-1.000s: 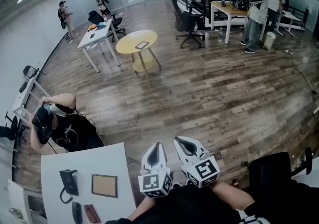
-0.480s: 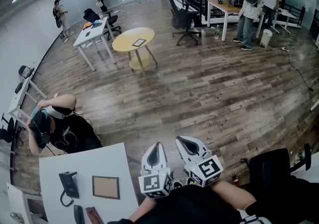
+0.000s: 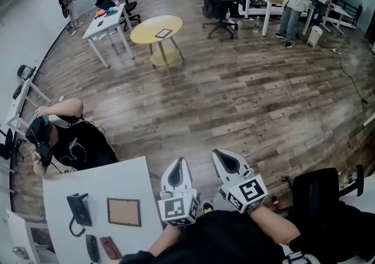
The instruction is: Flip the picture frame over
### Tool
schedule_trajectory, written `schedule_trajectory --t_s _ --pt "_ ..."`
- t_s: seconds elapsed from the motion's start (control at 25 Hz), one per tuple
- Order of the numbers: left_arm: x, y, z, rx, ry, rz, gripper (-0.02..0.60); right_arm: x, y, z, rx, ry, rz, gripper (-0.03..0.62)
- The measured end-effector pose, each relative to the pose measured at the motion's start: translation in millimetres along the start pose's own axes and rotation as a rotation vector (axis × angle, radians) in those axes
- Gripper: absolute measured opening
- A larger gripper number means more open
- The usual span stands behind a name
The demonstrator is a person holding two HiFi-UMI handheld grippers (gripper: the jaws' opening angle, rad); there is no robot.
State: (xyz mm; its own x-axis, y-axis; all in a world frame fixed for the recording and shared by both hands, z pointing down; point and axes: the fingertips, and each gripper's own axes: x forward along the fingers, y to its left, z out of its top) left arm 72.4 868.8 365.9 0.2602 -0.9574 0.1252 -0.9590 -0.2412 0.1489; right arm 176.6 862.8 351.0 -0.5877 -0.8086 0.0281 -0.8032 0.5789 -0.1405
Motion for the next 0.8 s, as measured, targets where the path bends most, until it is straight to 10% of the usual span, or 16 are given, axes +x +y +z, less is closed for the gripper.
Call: schedule_trajectory --t_s 0.8 --pt "198 4 40 0.054 -0.032 0.001 0.023 139 -136 42 -0.009 -0.068 0.062 0.020"
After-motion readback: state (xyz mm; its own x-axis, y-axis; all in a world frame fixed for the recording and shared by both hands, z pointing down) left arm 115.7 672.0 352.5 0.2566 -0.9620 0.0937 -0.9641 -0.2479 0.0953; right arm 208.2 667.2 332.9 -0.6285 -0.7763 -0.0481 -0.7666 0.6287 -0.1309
